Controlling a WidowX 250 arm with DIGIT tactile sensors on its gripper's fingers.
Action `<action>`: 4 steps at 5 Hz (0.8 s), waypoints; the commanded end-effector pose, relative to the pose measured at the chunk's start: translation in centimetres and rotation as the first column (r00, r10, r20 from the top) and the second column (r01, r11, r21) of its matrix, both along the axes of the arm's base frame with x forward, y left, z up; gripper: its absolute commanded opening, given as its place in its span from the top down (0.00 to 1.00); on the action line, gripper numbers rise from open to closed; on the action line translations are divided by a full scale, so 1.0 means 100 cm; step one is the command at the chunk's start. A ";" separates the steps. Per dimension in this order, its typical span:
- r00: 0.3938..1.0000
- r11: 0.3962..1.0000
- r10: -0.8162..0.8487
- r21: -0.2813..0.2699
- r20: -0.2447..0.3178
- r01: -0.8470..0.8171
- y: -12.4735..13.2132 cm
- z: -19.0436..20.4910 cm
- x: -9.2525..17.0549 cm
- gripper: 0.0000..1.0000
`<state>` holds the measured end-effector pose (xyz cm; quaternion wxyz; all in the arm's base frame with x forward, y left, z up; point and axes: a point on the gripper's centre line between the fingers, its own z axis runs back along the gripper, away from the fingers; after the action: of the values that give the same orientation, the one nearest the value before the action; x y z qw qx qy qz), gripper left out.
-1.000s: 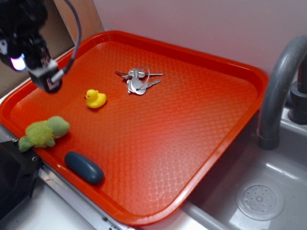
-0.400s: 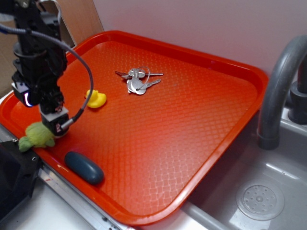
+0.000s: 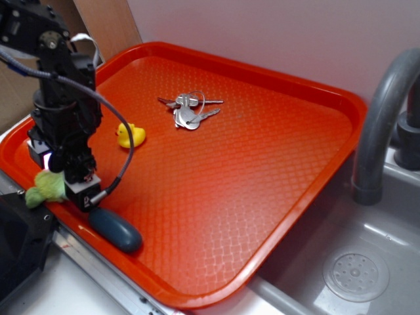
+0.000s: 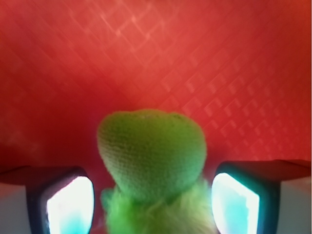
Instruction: Grab the green animal.
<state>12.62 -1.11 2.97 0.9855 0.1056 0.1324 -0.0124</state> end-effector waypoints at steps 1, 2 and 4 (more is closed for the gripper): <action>0.999 0.999 -0.012 0.030 -0.034 0.013 0.007 -0.015 -0.003 0.00; 0.999 0.999 0.005 0.045 -0.040 -0.003 0.009 -0.016 -0.002 0.64; 0.999 1.000 0.013 0.021 0.033 -0.014 0.017 0.020 0.011 1.00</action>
<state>13.64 0.19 4.60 0.9845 0.1168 0.1307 -0.0071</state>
